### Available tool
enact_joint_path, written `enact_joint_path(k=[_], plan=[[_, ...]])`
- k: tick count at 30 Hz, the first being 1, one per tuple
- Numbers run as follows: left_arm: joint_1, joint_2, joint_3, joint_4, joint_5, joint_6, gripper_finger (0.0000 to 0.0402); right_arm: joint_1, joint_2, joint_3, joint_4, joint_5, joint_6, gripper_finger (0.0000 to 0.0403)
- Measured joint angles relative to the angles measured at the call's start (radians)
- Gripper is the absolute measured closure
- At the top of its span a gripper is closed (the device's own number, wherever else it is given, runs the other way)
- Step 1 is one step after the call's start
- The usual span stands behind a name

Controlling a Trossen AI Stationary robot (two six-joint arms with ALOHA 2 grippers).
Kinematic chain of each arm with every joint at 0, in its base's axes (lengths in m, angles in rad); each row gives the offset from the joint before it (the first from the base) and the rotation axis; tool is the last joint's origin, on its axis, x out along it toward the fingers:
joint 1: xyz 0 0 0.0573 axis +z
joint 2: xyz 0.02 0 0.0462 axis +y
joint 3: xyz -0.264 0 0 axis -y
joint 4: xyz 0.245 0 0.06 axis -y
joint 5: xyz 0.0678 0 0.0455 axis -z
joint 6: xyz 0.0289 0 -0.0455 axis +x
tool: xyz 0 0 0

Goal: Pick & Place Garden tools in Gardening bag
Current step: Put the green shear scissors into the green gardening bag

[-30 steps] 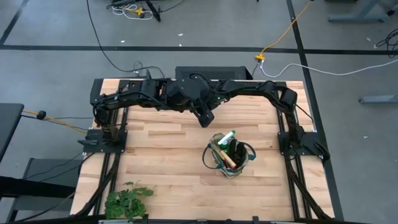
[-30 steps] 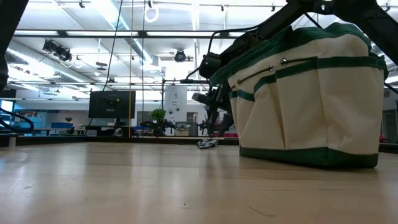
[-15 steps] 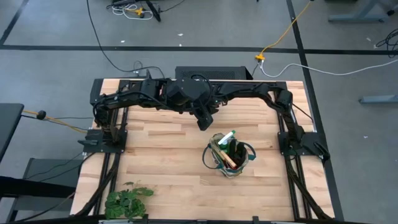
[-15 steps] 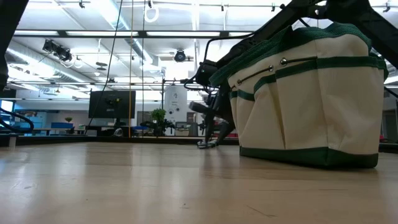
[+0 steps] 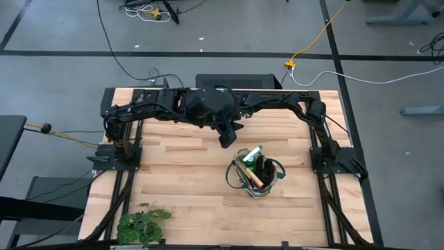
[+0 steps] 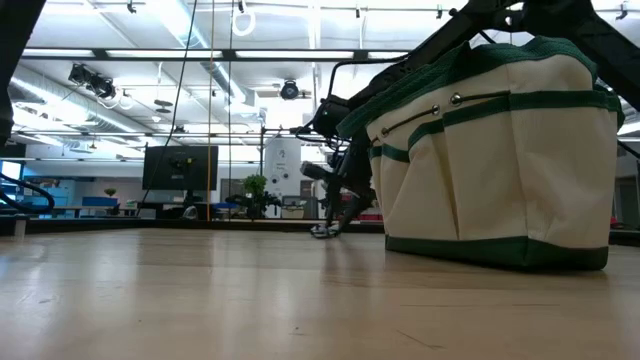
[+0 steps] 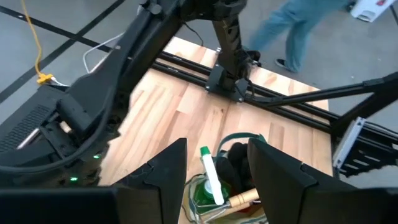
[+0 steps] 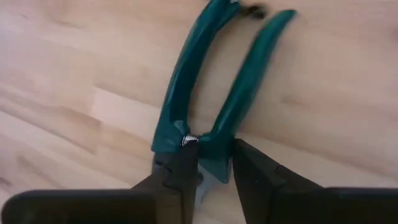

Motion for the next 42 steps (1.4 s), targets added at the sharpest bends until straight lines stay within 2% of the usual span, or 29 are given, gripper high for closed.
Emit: enact_joint_path(k=[6,15,22,30,36,42], plan=[[-0.001,0.0,0.0,0.0,0.022,0.012,0.0225,-0.01,-0.011,0.001,0.033,-0.021,0.001,0.0313],[-0.01,0.0,0.0,-0.002,0.025,0.043,0.0225,-0.011,-0.001,0.001,0.008,-0.011,0.014,0.0287],[-0.012,0.0,0.0,-0.008,0.046,0.062,0.0225,0.022,0.004,0.001,0.0,0.005,0.018,0.0284],[-0.012,0.0,0.0,-0.028,0.046,0.061,0.0225,0.041,0.003,0.002,-0.127,0.013,0.004,0.0293],[-0.012,0.0,0.0,-0.045,0.04,0.081,0.0225,0.053,-0.004,0.0,-0.044,-0.014,0.003,0.03],[-0.011,0.0,0.0,-0.078,0.005,0.061,0.0225,0.047,-0.016,-0.001,-0.032,-0.04,0.014,0.0299]])
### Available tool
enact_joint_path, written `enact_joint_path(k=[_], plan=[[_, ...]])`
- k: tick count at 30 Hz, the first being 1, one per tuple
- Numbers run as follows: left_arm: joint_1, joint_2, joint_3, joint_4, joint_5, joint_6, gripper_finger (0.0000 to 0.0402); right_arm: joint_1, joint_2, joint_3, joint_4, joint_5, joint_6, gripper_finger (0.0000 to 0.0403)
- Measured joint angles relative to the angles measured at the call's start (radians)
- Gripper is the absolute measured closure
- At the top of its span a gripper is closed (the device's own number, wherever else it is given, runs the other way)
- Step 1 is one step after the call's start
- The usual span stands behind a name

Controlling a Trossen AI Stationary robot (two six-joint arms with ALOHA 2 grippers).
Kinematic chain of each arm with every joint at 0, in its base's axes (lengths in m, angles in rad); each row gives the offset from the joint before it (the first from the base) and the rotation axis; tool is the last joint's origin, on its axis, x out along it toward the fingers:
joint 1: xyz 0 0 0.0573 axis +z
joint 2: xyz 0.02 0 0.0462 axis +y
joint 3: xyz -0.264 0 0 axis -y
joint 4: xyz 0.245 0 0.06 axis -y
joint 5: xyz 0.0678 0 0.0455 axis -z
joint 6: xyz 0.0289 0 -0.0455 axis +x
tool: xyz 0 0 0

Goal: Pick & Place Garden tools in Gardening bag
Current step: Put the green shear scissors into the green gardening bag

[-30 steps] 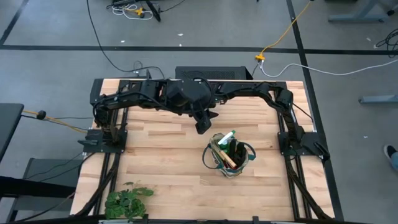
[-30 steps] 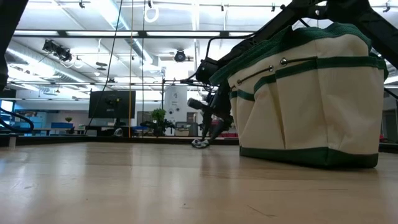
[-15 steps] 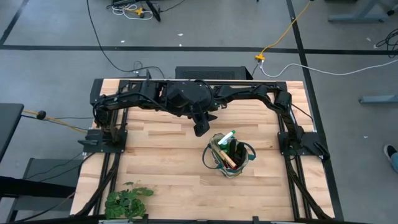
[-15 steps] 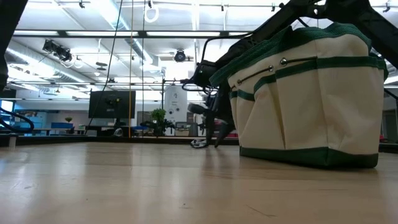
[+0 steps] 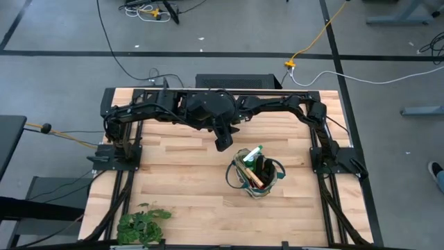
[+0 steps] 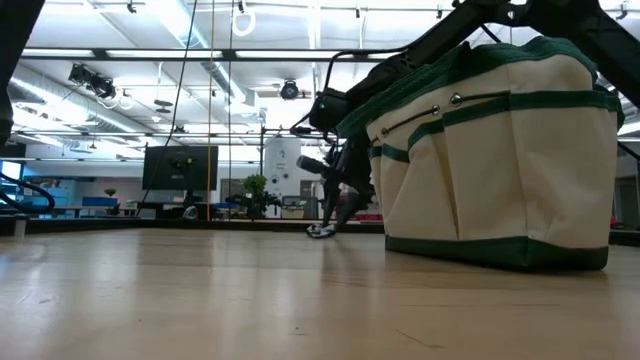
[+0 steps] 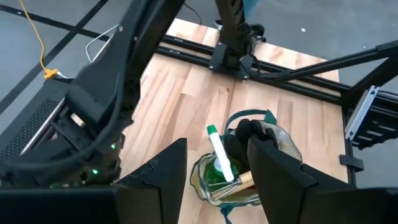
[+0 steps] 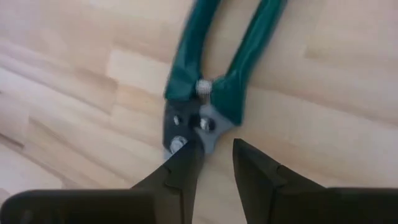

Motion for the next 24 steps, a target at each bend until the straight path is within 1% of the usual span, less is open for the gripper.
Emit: enact_joint_path(k=[5,9,13,24], plan=[[0.0,0.0,0.0,0.0,-0.001,-0.001,0.0225,-0.016,-0.025,0.001,0.031,0.037,0.021,0.0298],[0.0,0.0,0.0,-0.001,-0.001,-0.001,0.0225,-0.032,-0.023,0.001,0.069,0.043,0.04,0.0298],[0.0,0.0,0.0,-0.004,0.001,0.0,0.0225,-0.041,-0.017,0.001,0.087,0.076,0.048,0.0298],[0.003,0.0,0.0,-0.018,0.006,0.069,0.0225,-0.056,0.0,0.001,0.13,0.049,0.041,0.0309]])
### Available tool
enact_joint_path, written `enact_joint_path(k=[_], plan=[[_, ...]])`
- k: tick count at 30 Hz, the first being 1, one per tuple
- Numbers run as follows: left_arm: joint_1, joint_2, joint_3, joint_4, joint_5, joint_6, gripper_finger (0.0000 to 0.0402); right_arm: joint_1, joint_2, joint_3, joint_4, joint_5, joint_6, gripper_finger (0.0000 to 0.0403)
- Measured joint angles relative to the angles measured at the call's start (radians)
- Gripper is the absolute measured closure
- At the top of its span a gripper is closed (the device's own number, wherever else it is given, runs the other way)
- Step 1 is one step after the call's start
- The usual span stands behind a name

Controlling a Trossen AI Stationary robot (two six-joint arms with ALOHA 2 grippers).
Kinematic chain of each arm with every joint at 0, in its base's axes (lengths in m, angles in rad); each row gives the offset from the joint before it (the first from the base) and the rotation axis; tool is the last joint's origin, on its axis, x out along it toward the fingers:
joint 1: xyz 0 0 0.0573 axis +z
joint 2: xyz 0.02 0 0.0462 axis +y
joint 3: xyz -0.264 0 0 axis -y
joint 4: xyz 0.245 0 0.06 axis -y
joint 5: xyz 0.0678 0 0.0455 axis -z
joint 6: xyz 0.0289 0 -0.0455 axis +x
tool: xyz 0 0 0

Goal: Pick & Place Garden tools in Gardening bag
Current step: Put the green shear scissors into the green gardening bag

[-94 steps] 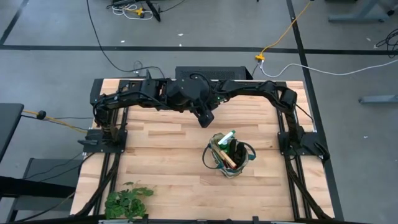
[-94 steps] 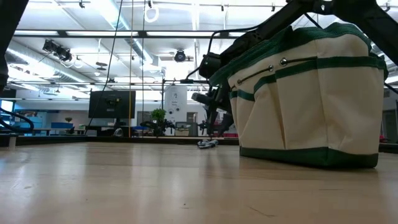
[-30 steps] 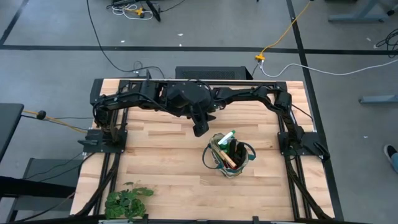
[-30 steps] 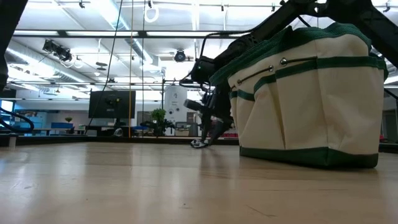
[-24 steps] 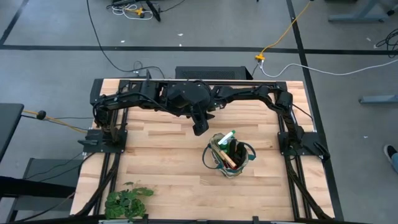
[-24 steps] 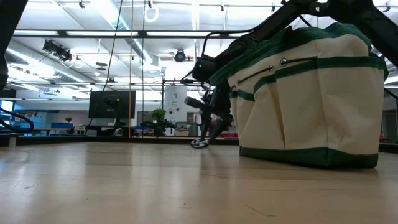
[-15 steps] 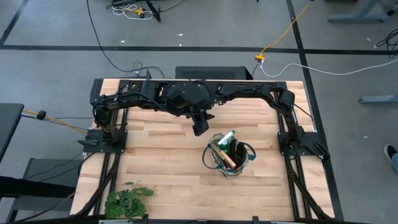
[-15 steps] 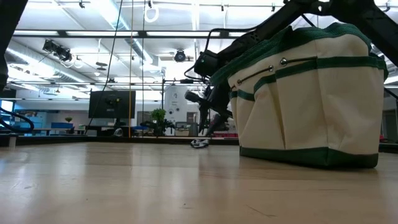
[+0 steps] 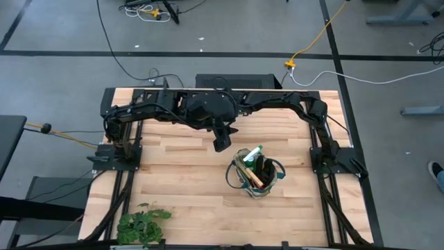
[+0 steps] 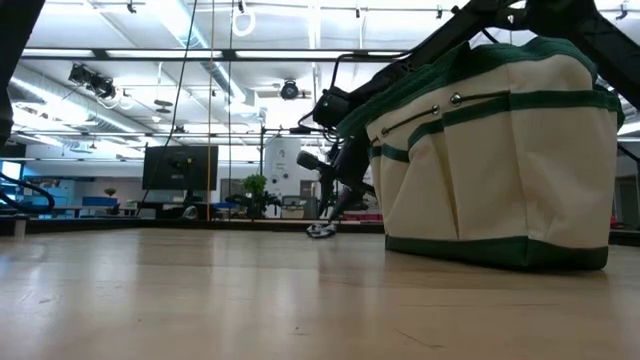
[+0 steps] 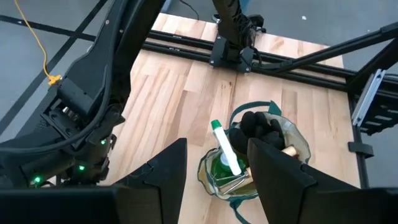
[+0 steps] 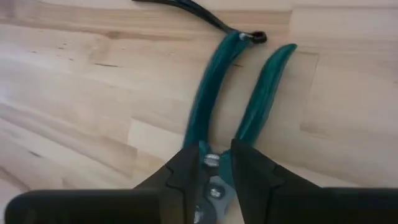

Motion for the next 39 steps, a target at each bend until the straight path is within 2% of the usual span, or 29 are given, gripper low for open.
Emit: enact_joint_path(k=[6,31,39], plan=[[0.005,0.0,0.0,-0.014,0.001,0.01,0.0225,0.006,0.0,0.0,-0.07,-0.017,-0.007,0.031],[0.015,0.0,0.0,-0.067,0.019,0.024,0.0225,0.016,0.023,0.001,-0.043,0.019,0.084,0.031],[0.014,0.0,0.0,-0.07,0.019,0.036,0.0225,0.021,0.023,0.001,-0.041,0.023,0.098,0.0338]])
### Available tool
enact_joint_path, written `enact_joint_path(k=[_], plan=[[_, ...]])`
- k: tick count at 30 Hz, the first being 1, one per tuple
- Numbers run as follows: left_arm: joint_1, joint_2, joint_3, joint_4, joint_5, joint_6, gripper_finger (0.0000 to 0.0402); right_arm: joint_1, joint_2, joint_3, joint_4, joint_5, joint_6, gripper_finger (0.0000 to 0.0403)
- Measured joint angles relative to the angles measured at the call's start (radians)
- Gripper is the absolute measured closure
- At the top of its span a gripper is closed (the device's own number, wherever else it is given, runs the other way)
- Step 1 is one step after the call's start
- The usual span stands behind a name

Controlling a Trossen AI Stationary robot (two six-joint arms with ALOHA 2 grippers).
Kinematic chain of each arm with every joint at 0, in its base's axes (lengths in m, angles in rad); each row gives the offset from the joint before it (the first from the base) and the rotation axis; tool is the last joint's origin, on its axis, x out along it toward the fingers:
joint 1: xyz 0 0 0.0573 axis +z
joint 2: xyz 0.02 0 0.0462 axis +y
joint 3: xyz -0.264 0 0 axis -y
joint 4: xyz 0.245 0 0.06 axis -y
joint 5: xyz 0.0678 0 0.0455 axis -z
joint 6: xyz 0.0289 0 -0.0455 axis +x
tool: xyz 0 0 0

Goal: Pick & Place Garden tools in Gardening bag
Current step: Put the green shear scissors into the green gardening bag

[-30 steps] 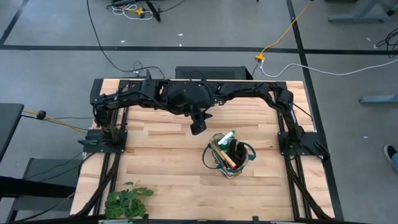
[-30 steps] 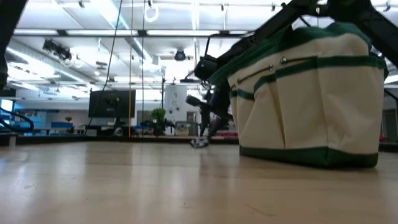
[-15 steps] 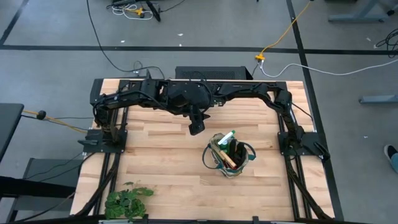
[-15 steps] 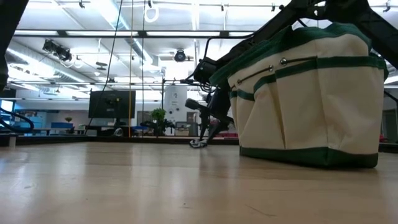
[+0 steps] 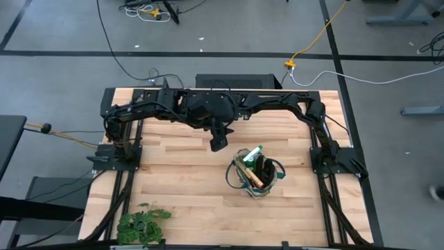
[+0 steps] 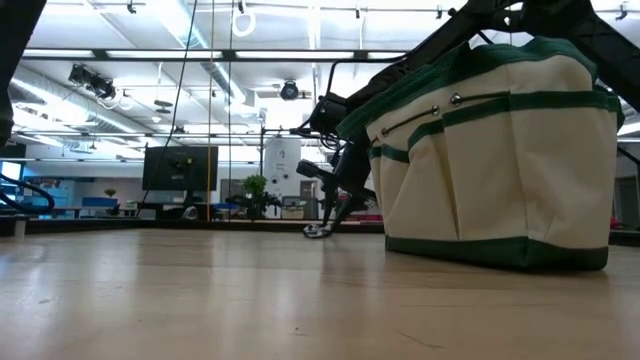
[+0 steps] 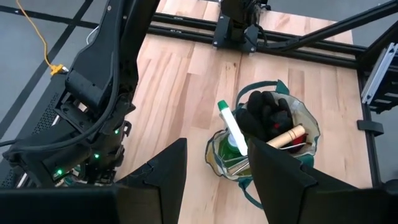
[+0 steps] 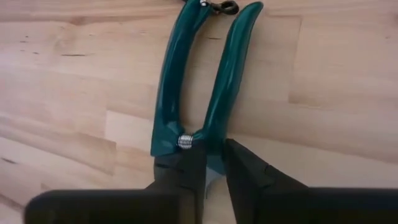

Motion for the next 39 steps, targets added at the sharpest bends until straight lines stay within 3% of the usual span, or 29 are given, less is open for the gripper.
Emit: enact_joint_path(k=[6,12,24,30,39], plan=[[0.0,0.0,0.0,-0.019,0.0,0.0,0.0225,0.0,0.0,0.0,-0.006,-0.039,-0.04,0.0396],[0.0,0.0,0.0,-0.021,-0.008,0.0,0.0225,0.027,0.021,0.003,-0.096,-0.159,-0.054,0.0401],[0.01,0.0,0.0,-0.017,-0.069,-0.057,0.0225,0.053,-0.153,0.007,-0.155,-0.145,-0.217,0.0401],[0.012,0.0,0.0,-0.017,-0.136,-0.124,0.0225,0.049,-0.265,0.008,-0.235,-0.141,-0.312,0.0365],[0.012,-0.003,0.0,-0.038,-0.236,-0.187,0.0225,0.044,-0.393,0.007,-0.394,-0.137,-0.454,0.0267]])
